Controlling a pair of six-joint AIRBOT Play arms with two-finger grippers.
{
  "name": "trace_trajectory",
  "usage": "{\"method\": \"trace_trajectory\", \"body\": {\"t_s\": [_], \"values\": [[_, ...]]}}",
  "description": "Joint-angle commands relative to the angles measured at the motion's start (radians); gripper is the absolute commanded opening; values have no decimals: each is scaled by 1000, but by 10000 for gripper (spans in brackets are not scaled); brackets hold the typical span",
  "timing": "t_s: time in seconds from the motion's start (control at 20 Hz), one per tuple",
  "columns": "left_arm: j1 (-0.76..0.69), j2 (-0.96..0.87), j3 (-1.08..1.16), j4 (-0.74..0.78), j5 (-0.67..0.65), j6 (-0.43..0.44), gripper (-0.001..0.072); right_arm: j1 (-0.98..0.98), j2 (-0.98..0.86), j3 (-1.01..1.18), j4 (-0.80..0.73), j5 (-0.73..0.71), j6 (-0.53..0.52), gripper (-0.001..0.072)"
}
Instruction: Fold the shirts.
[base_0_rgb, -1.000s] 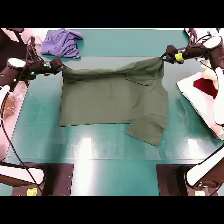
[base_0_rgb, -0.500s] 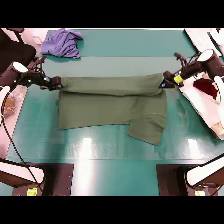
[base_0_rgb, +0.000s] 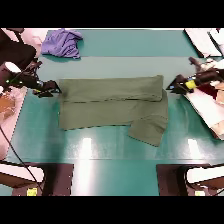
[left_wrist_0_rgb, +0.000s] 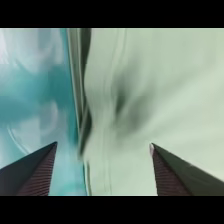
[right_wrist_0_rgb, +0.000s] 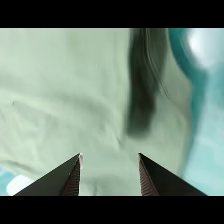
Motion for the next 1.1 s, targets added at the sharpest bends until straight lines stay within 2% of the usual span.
{"method": "trace_trajectory", "body": {"t_s": [0.0,0.15,0.35,0.4,0.5,0.9,1.05], "values": [[76,79,-79,-27,-154,2,644,-132,158,-199,83,54,-65,412],[113,178,-293,-125,-174,53,645,-198,246,-437,167,70,-141,412],[128,244,-536,-200,-141,113,645,-200,322,-663,166,28,-211,413],[128,244,-565,-203,-135,124,645,-201,322,-690,156,15,-217,459],[128,252,-600,-206,-111,132,645,-201,320,-729,128,-17,-217,589],[128,257,-608,-203,-5,158,645,-200,249,-772,128,-24,-225,592],[128,257,-608,-183,-64,168,644,-220,271,-772,126,-26,-225,592]]}}
